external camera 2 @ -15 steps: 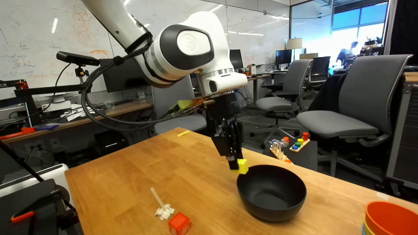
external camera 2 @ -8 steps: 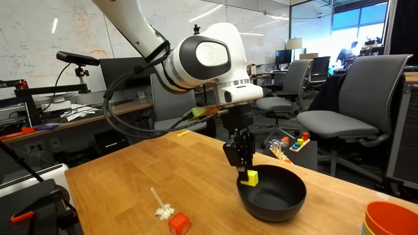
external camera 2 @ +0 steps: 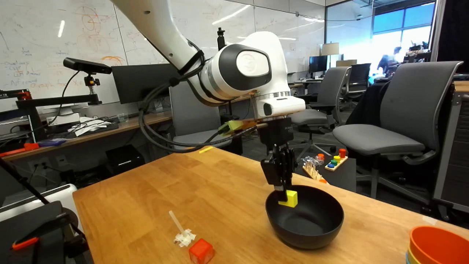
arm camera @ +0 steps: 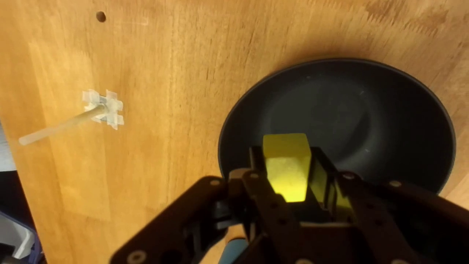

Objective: Put the yellow and orange block in the bowl

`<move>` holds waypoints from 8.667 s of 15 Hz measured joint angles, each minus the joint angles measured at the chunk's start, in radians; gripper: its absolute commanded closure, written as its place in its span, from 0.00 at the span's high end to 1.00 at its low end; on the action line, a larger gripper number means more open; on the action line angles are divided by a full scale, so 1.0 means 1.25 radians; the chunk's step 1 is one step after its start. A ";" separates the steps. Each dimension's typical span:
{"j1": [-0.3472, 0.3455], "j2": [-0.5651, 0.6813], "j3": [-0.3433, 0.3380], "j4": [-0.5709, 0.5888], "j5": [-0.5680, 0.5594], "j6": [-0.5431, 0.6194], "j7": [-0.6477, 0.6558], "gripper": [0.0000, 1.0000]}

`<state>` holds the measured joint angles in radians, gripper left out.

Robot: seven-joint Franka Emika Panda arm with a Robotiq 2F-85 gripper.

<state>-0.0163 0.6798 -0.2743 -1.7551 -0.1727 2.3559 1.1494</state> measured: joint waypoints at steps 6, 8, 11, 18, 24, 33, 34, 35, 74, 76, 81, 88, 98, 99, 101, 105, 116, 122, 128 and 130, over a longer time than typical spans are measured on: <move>0.010 0.068 0.000 0.046 0.000 -0.021 0.048 0.12; 0.011 0.091 0.000 0.057 0.000 -0.025 0.062 0.12; 0.011 0.115 -0.001 0.073 0.000 -0.032 0.073 0.15; 0.011 0.128 -0.001 0.101 0.000 -0.048 0.075 0.79; 0.021 0.121 -0.001 0.104 0.000 -0.045 0.075 1.00; 0.116 -0.034 0.012 -0.029 -0.056 0.080 0.015 1.00; 0.130 -0.065 0.017 -0.060 -0.070 0.097 0.001 1.00; 0.143 -0.095 0.023 -0.093 -0.083 0.110 -0.015 1.00; 0.061 -0.337 0.011 -0.625 -0.346 0.323 -0.167 1.00; 0.061 -0.317 0.005 -0.623 -0.346 0.335 -0.158 1.00; 0.085 -0.271 -0.042 -0.614 -0.354 0.358 -0.105 1.00; 0.165 -0.222 -0.127 -0.611 -0.357 0.395 0.038 1.00; 0.211 -0.162 -0.141 -0.581 -0.344 0.402 0.137 1.00; 0.211 -0.156 -0.141 -0.578 -0.339 0.402 0.137 1.00; 0.211 -0.142 -0.141 -0.574 -0.327 0.402 0.137 1.00; 0.214 -0.116 -0.141 -0.566 -0.302 0.402 0.137 1.00; 0.232 -0.095 -0.143 -0.548 -0.247 0.402 0.135 0.22; 0.232 -0.095 -0.143 -0.545 -0.245 0.402 0.130 0.22; 0.231 -0.122 -0.143 -0.528 -0.217 0.400 0.087 0.22; 0.227 -0.139 -0.143 -0.519 -0.213 0.397 0.067 0.22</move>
<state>0.2678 0.5061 -0.4534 -2.4034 -0.4384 2.8517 1.2335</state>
